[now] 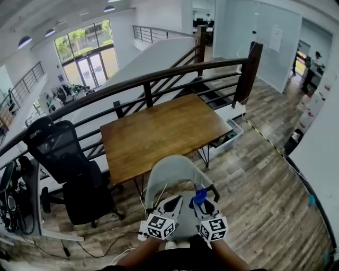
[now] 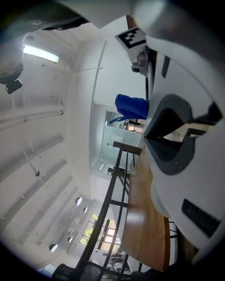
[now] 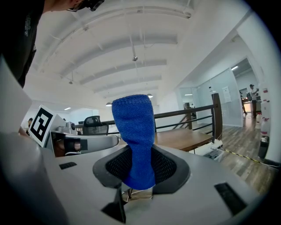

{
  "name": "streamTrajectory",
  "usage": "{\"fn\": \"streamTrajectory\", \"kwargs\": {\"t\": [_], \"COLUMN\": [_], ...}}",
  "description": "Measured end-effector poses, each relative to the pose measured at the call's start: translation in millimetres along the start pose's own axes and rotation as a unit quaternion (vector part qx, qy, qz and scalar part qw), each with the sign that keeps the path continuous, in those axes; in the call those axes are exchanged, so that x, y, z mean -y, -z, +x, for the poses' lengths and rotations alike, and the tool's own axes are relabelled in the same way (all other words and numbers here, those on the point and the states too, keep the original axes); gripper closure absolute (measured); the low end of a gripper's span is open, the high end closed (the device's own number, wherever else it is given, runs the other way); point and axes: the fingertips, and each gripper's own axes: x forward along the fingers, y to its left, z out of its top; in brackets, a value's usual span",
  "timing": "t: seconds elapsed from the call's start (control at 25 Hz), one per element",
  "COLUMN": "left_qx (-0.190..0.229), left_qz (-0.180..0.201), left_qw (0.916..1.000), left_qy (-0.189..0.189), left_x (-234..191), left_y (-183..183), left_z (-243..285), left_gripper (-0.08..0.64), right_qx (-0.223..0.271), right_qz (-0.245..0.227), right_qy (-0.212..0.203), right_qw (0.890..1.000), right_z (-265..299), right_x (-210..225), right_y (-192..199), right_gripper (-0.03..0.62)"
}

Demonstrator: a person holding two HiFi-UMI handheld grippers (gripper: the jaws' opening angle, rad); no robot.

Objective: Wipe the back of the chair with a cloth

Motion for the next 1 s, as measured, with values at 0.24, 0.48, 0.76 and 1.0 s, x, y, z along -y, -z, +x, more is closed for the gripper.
{"fn": "streamTrajectory", "kwargs": {"t": [0.24, 0.48, 0.76, 1.0], "left_qx": [-0.005, -0.02, -0.034, -0.027], "left_qz": [-0.003, -0.008, -0.009, -0.008], "left_qw": [0.999, 0.9953, 0.9851, 0.9793], "left_qy": [-0.045, -0.095, -0.168, -0.2], "left_x": [-15.1, -37.2, -72.3, -90.2], "left_y": [-5.4, 0.6, 5.5, 4.6], "left_z": [23.8, 43.2, 70.5, 97.9], "left_gripper": [0.561, 0.561, 0.561, 0.561], "right_qx": [-0.01, -0.018, -0.028, -0.039], "right_qz": [0.001, 0.006, 0.008, 0.004], "right_qy": [-0.049, -0.095, -0.162, -0.203], "right_qw": [0.999, 0.995, 0.986, 0.978], "right_z": [27.4, 64.4, 110.3, 141.9], "right_x": [22.0, 43.6, 66.9, 82.2], "right_y": [-6.0, -7.2, -0.1, 13.0], "right_gripper": [0.472, 0.472, 0.472, 0.472]}}
